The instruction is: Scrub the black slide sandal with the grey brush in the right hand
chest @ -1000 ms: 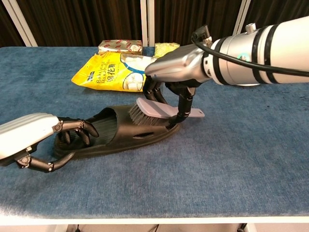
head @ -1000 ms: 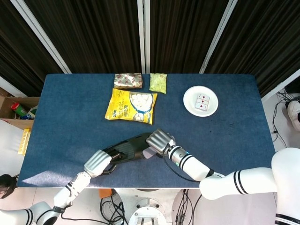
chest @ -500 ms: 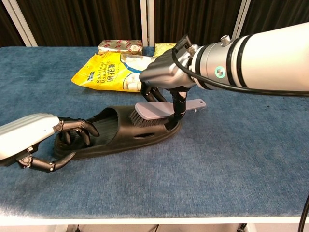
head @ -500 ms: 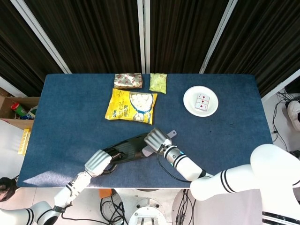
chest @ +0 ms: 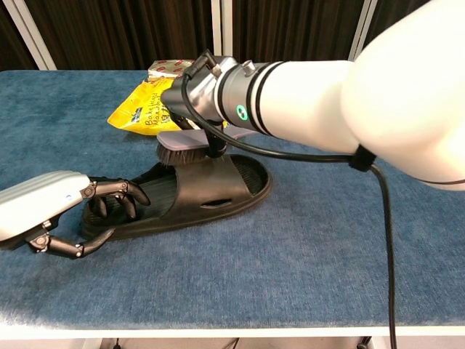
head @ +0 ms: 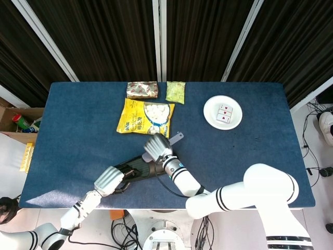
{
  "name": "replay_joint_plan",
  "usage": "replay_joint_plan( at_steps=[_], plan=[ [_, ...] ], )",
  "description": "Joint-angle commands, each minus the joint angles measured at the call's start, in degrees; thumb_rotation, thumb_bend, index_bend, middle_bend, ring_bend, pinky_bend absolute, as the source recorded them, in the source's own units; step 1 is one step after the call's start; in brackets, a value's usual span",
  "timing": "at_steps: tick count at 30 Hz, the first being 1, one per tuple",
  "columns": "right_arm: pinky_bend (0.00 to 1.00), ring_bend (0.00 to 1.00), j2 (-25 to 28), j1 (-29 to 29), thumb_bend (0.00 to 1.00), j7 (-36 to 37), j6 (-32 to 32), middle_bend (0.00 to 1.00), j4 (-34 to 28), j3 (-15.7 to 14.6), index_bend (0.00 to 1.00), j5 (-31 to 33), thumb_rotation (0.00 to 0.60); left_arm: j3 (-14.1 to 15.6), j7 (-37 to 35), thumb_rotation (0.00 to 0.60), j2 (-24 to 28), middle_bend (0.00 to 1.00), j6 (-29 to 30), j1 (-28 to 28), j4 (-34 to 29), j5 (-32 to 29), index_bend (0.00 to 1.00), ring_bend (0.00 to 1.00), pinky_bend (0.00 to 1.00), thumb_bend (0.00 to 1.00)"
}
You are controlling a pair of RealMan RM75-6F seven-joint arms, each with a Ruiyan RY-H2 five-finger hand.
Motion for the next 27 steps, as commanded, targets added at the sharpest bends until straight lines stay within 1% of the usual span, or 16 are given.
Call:
replay_joint_plan(
  at_steps=[1, 4, 7, 10, 12, 13, 14, 16, 21, 23, 27],
  plan=[
    [0.72, 0.71, -2.34, 0.12, 0.54, 0.22, 1.53, 0.78, 2.96, 1.06, 1.0, -3.16, 0.6, 0.01, -0.11, 0.6, -0.01, 0.36, 0.03, 0.01, 0.06, -0.04, 0.26, 0.29, 0.41, 0.54],
    [0.72, 0.71, -1.57, -0.61, 0.54, 0.81, 1.64, 0.78, 1.54, 1.43, 1.0, -4.63, 0.6, 0.06, -0.28, 0.6, 0.02, 0.36, 0.12, -0.01, 0.12, 0.01, 0.26, 0.29, 0.41, 0.54],
    [0.72, 0.71, 2.04, -1.12, 0.54, 0.04, 1.26, 0.78, -3.36, 1.33, 1.0, -4.39, 0.6, 0.09, -0.36, 0.6, -0.01, 0.36, -0.14, -0.17, 0.26, -0.01, 0.26, 0.29, 0.41, 0.54],
    [0.72, 0.71, 6.48, -1.27, 0.54, -1.82, 1.57, 0.78, -9.55, 0.85, 1.0, -2.62, 0.6, 0.07, -0.49, 0.6, -0.14, 0.36, -0.38, -0.35, 0.38, -0.05, 0.26, 0.29, 0.41, 0.54],
    [0.72, 0.71, 9.76, -0.89, 0.54, -3.26, 0.89, 0.78, -13.96, 0.57, 1.0, 0.61, 0.6, 0.07, -0.56, 0.6, -0.35, 0.36, -0.61, -0.47, 0.55, -0.09, 0.26, 0.29, 0.41, 0.54],
    [0.73, 0.71, 11.14, -0.45, 0.54, -4.05, 0.51, 0.79, -15.74, 0.56, 1.0, 3.0, 0.6, 0.08, -0.59, 0.6, -0.46, 0.36, -0.77, -0.53, 0.65, -0.12, 0.26, 0.29, 0.41, 0.54],
    [0.73, 0.71, 12.75, 0.44, 0.54, -5.31, 0.38, 0.79, -17.87, 0.66, 1.0, 6.74, 0.6, 0.09, -0.59, 0.6, -0.57, 0.36, -0.99, -0.64, 0.72, -0.16, 0.26, 0.29, 0.41, 0.54],
    [0.73, 0.71, 14.33, 2.02, 0.55, -7.43, 0.79, 0.79, -20.07, 0.6, 1.0, 11.0, 0.6, 0.05, -0.57, 0.6, -0.71, 0.36, -1.17, -0.77, 0.78, -0.21, 0.26, 0.29, 0.41, 0.54],
    [0.73, 0.71, 14.75, 4.77, 0.56, -10.97, 2.61, 0.79, -22.17, -0.75, 1.0, 16.78, 0.6, 0.06, -0.57, 0.6, -0.81, 0.36, -1.32, -0.85, 0.89, -0.36, 0.26, 0.29, 0.41, 0.54],
    [0.73, 0.71, 14.0, 5.52, 0.58, -11.75, 2.94, 0.78, -21.73, -1.23, 1.0, 17.84, 0.6, 0.13, -0.55, 0.6, -0.75, 0.36, -1.36, -0.87, 0.92, -0.38, 0.26, 0.29, 0.41, 0.54],
    [0.73, 0.71, 11.79, 6.33, 0.58, -12.55, 3.5, 0.78, -20.03, -2.12, 1.0, 17.63, 0.6, 0.17, -0.77, 0.6, -0.73, 0.36, -1.19, -0.82, 0.94, -0.41, 0.26, 0.29, 0.41, 0.54]
  ],
)
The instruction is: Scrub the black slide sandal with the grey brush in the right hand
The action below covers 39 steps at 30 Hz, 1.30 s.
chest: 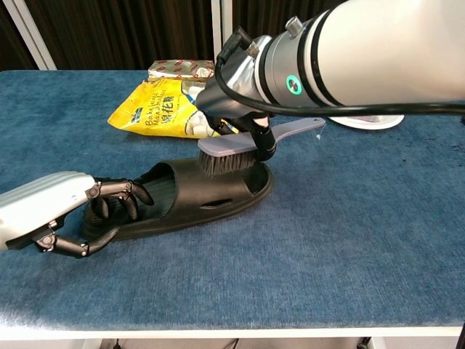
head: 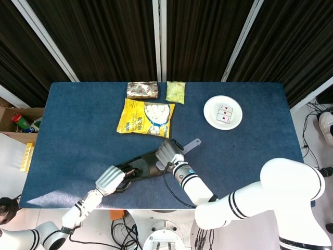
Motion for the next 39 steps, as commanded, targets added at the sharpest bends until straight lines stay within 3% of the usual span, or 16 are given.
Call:
replay_joint_plan(
  at_steps=[1, 16, 28, 33, 39],
  plan=[
    [0.73, 0.71, -1.92, 0.64, 0.58, -0.6, 0.58, 0.78, 1.51, -0.78, 1.0, -0.25, 0.6, 0.04, -0.08, 0.6, 0.02, 0.36, 0.09, 0.01, 0.08, 0.06, 0.26, 0.29, 0.41, 0.54],
    [0.73, 0.71, -10.36, 2.57, 0.57, -2.83, 0.34, 0.78, 12.0, -0.63, 1.0, 0.66, 0.6, 0.26, -0.92, 0.6, 0.15, 0.36, 0.64, -0.12, 0.38, 0.53, 0.26, 0.29, 0.41, 0.54],
    [0.73, 0.71, -16.04, 1.53, 0.54, -0.46, 2.06, 0.78, 22.53, 2.02, 1.0, -7.75, 0.6, 0.34, -1.33, 0.6, 0.28, 0.36, 1.06, -0.1, 0.41, 0.66, 0.26, 0.29, 0.41, 0.54],
    [0.73, 0.71, -12.65, -1.06, 0.54, 2.83, 4.18, 0.78, 18.93, 1.94, 1.0, -14.53, 0.6, 0.38, -1.46, 0.6, 0.29, 0.36, 1.16, -0.09, 0.55, 0.71, 0.26, 0.29, 0.41, 0.54],
    [0.73, 0.71, -2.91, -5.83, 0.54, 4.9, 8.98, 0.78, 5.91, -0.26, 1.0, -18.79, 0.6, 0.01, -1.71, 0.6, 0.52, 0.36, 2.49, 0.06, 0.24, 1.1, 0.26, 0.29, 0.41, 0.54]
  ],
)
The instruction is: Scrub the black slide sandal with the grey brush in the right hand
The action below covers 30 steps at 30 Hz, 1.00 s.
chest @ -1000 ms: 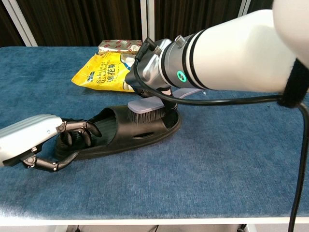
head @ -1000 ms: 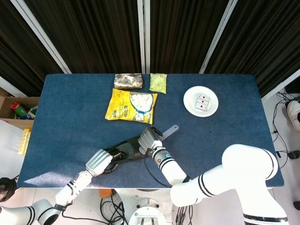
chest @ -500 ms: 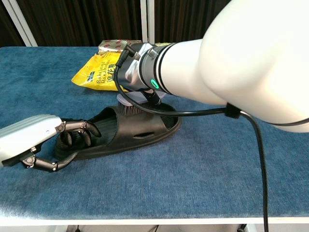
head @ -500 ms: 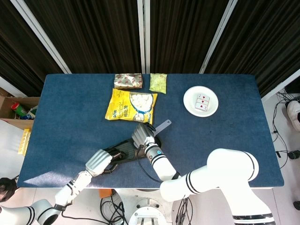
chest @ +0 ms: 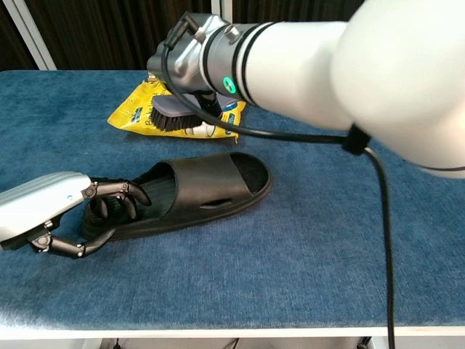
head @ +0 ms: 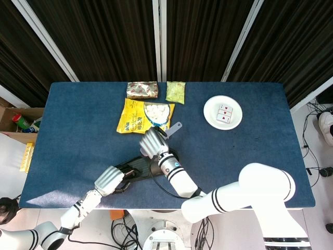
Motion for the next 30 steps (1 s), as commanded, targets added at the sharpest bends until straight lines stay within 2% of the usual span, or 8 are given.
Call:
replay_joint_plan(
  at_steps=[1, 4, 10, 13, 14, 16, 23, 30],
  plan=[
    [0.73, 0.71, 8.51, -4.72, 0.54, 2.19, 4.51, 0.78, -10.39, -2.61, 1.0, -4.22, 0.6, -0.46, -0.09, 0.6, 0.38, 0.36, 1.63, 0.26, -0.41, 0.47, 0.26, 0.29, 0.41, 0.54],
    [0.73, 0.71, 13.18, -8.05, 0.54, 3.65, 6.93, 0.78, -15.58, -5.73, 1.0, -7.45, 0.6, -1.03, -0.64, 0.595, 1.38, 0.36, 4.79, 0.76, -1.49, 1.56, 0.26, 0.29, 0.41, 0.53],
    [0.73, 0.71, 19.95, -15.44, 0.54, 6.59, 10.31, 0.78, -21.86, -13.45, 1.0, -13.57, 0.6, -3.22, -0.61, 0.542, 4.4, 0.36, 11.29, 2.27, -4.31, 2.15, 0.25, 0.29, 0.41, 0.46],
    [0.73, 0.72, 21.45, -19.12, 0.54, 7.49, 10.94, 0.79, -22.12, -17.46, 1.0, -15.97, 0.6, -5.15, 1.09, 0.527, 5.84, 0.35, 14.49, 3.87, -5.62, 0.45, 0.25, 0.29, 0.41, 0.29],
    [0.73, 0.72, 21.64, -20.19, 0.54, 7.69, 10.97, 0.79, -21.87, -18.48, 1.0, -16.23, 0.6, -5.75, 1.88, 0.53, 6.23, 0.34, 15.41, 4.44, -5.96, -0.23, 0.25, 0.28, 0.41, 0.18],
    [0.73, 0.72, 21.65, -22.5, 0.54, 8.14, 10.83, 0.79, -20.73, -20.33, 1.0, -16.44, 0.6, -6.9, 3.07, 0.54, 7.21, 0.33, 17.43, 5.73, -6.73, -1.56, 0.25, 0.28, 0.4, 0.11],
    [0.72, 0.72, 19.34, -28.39, 0.54, 9.02, 8.78, 0.79, -13.43, -23.34, 1.0, -17.94, 0.6, -8.47, 2.35, 0.544, 9.97, 0.33, 22.12, 9.68, -6.87, -4.6, 0.25, 0.27, 0.4, 0.1],
    [0.7, 0.72, 15.92, -31.62, 0.53, 4.13, 8.43, 0.78, -7.61, -23.41, 1.0, -16.0, 0.6, -8.76, -0.77, 0.54, 10.86, 0.33, 23.6, 12.21, -4.81, -6.22, 0.24, 0.27, 0.4, 0.1]
  ],
)
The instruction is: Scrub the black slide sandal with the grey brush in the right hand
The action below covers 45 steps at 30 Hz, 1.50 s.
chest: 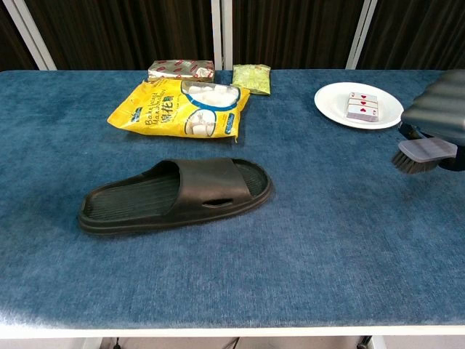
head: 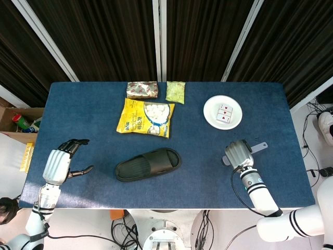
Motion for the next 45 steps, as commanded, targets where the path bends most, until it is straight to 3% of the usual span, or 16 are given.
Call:
replay_joint_plan(
  at_steps=[1, 7, 14, 16, 18, 21, 28, 35, 40, 45],
  plan=[
    [0.69, 0.72, -2.24, -1.58, 0.53, -3.26, -0.51, 0.78, 2.6, 0.19, 1.0, 1.83, 0.6, -0.14, -1.02, 0.543, 0.18, 0.33, 0.34, 0.73, 0.96, -0.45, 0.24, 0.27, 0.4, 0.1],
    [0.64, 0.72, -4.53, -3.49, 0.48, -3.49, -2.51, 0.74, 6.08, 2.02, 0.93, 2.22, 0.6, -0.86, -1.93, 0.544, 0.19, 0.32, 0.93, 1.63, 2.31, -0.87, 0.24, 0.27, 0.39, 0.1],
    [0.56, 0.65, -6.12, -5.88, 0.42, -1.81, -4.05, 0.7, 9.98, 3.58, 0.83, -0.94, 0.6, -1.27, -2.25, 0.546, 0.72, 0.32, 0.97, 2.31, 2.52, -0.9, 0.25, 0.27, 0.39, 0.1],
    [0.49, 0.56, -6.04, -6.1, 0.36, -2.56, -4.51, 0.64, 10.01, 3.87, 0.73, -0.41, 0.6, -1.25, -2.39, 0.544, 0.67, 0.32, 0.81, 2.37, 2.66, -0.78, 0.25, 0.27, 0.39, 0.1],
    [0.38, 0.42, -5.82, -6.15, 0.3, -3.81, -5.03, 0.53, 9.77, 4.09, 0.56, 0.28, 0.6, -1.2, -2.66, 0.542, 0.48, 0.32, 0.68, 2.41, 3.0, -0.53, 0.25, 0.27, 0.38, 0.1],
    [0.26, 0.28, -5.35, -6.33, 0.25, -4.06, -6.08, 0.41, 9.26, 4.61, 0.42, 0.41, 0.6, -1.07, -2.82, 0.543, 0.16, 0.32, 0.25, 2.4, 3.41, -0.27, 0.24, 0.26, 0.38, 0.1],
    [0.19, 0.15, -4.34, -6.5, 0.21, -5.4, -7.58, 0.28, 7.76, 5.86, 0.22, 2.35, 0.6, -0.97, -2.85, 0.544, -0.08, 0.32, -0.42, 2.45, 3.77, 0.12, 0.24, 0.26, 0.38, 0.1],
    [0.06, 0.0, -1.9, -6.63, 0.18, -5.2, -7.32, 0.08, 4.33, 7.13, 0.01, 3.17, 0.6, -1.12, -3.01, 0.524, 0.31, 0.32, -0.3, 2.94, 3.63, 0.05, 0.24, 0.26, 0.38, 0.1],
    [0.0, 0.0, 3.35, -9.44, 0.18, -0.38, -1.33, 0.0, -3.58, 7.59, 0.0, -2.66, 0.6, -1.44, -3.25, 0.504, 0.63, 0.32, 0.45, 3.58, 3.65, -0.17, 0.25, 0.26, 0.38, 0.1],
    [0.0, 0.0, 10.86, -19.37, 0.18, 15.87, 10.44, 0.0, -10.42, 5.46, 0.0, -19.3, 0.6, -1.58, -1.3, 0.506, 1.69, 0.31, 0.87, 4.82, 3.56, -1.34, 0.24, 0.26, 0.38, 0.1]
  ],
)
